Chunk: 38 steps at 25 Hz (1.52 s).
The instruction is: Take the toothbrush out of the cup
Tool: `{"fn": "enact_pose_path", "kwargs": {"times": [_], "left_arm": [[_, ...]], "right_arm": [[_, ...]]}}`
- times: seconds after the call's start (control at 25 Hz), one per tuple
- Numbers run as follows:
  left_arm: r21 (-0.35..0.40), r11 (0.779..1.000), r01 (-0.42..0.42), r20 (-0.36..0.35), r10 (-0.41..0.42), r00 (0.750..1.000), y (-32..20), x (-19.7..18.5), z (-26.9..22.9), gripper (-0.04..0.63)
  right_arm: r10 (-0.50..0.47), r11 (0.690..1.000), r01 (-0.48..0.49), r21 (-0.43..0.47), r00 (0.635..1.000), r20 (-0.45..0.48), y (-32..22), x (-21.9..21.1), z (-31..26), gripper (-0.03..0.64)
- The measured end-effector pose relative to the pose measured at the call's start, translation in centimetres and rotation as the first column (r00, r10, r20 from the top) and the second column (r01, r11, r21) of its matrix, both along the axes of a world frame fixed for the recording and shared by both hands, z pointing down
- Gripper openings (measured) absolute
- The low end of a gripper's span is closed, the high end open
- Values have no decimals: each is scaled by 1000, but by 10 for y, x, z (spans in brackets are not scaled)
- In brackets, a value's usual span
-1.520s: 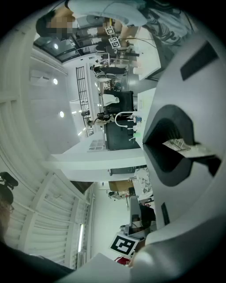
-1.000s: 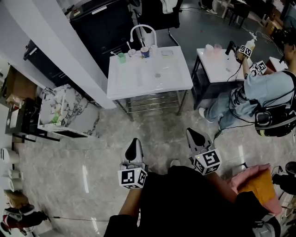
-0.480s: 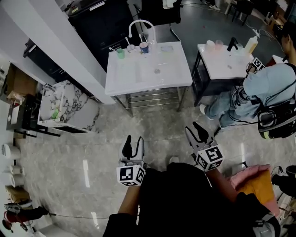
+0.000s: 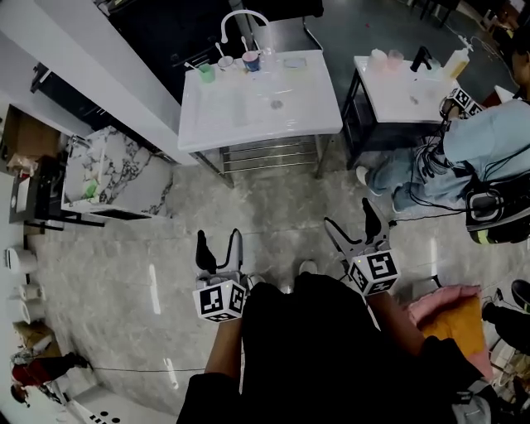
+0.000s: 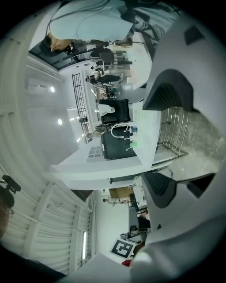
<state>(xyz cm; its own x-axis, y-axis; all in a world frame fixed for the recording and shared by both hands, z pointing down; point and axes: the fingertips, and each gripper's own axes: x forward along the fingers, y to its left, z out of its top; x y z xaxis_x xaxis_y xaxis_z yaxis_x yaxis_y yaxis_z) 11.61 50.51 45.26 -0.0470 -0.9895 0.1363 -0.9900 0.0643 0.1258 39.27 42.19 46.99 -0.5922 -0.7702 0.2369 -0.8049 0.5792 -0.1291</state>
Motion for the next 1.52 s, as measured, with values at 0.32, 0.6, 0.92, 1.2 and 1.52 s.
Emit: {"fn": "enact_pose_path", "kwargs": {"times": [0.32, 0.6, 0.92, 1.2, 1.52], "left_arm": [[7, 1000, 22, 10, -22, 1000, -4, 11, -2, 347], [-15, 999, 31, 15, -30, 999, -1, 10, 1, 347], [9, 1000, -15, 0, 15, 1000, -31, -7, 3, 347], [37, 997, -61, -2, 61, 998, -76, -33, -3, 347], [31, 997, -72, -21, 73, 997, -133, -95, -2, 347]], "right_arm": [[-30, 999, 31, -29, 999, 24, -12, -1, 13, 419], [-62, 995, 61, -74, 998, 1, -16, -10, 27, 419], [-85, 993, 84, -85, 996, -14, -22, -38, 28, 419], [-65, 995, 62, -75, 997, -38, -49, -67, 18, 419], [-62, 996, 54, -78, 992, -108, -97, -119, 16, 418]]}}
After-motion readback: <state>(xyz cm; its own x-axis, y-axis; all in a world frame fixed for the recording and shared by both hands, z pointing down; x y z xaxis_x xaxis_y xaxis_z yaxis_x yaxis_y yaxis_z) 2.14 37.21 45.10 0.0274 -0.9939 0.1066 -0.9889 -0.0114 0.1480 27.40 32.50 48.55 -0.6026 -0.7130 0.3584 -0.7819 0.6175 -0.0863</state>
